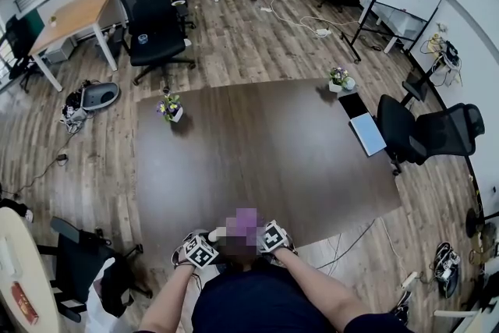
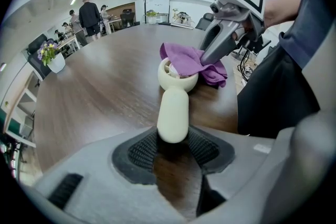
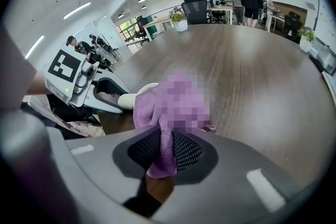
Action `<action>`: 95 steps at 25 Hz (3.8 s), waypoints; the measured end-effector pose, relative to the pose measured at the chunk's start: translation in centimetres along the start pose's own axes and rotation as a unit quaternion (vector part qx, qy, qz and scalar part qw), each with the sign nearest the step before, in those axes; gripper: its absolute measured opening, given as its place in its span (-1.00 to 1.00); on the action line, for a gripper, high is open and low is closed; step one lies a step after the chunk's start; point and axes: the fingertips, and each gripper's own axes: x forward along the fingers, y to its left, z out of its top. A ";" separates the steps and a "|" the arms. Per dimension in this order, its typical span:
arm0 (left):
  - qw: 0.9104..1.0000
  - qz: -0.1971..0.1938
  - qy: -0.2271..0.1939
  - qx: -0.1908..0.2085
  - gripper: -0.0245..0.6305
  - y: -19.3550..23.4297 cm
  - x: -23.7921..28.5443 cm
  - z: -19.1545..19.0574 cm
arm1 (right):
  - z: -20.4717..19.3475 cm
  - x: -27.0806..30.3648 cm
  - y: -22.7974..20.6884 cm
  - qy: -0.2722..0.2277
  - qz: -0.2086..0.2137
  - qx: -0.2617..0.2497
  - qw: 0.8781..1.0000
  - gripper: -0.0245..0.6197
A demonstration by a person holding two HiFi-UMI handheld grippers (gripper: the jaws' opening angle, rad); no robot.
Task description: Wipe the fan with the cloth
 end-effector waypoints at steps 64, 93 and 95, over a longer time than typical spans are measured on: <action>1.000 0.000 -0.004 -0.001 -0.37 0.1 0.1 -0.2 | -1.2 2.3 7.8 0.031 0.152 -0.014 0.988 -0.69; 1.000 0.003 0.000 -0.002 -0.38 0.1 -0.1 0.2 | 1.4 -0.4 -3.4 0.011 -0.010 0.077 0.997 -0.69; 1.000 0.002 -0.002 -0.002 -0.38 0.1 -0.1 0.3 | 2.0 -0.3 -3.7 0.009 -0.013 0.068 0.998 -0.69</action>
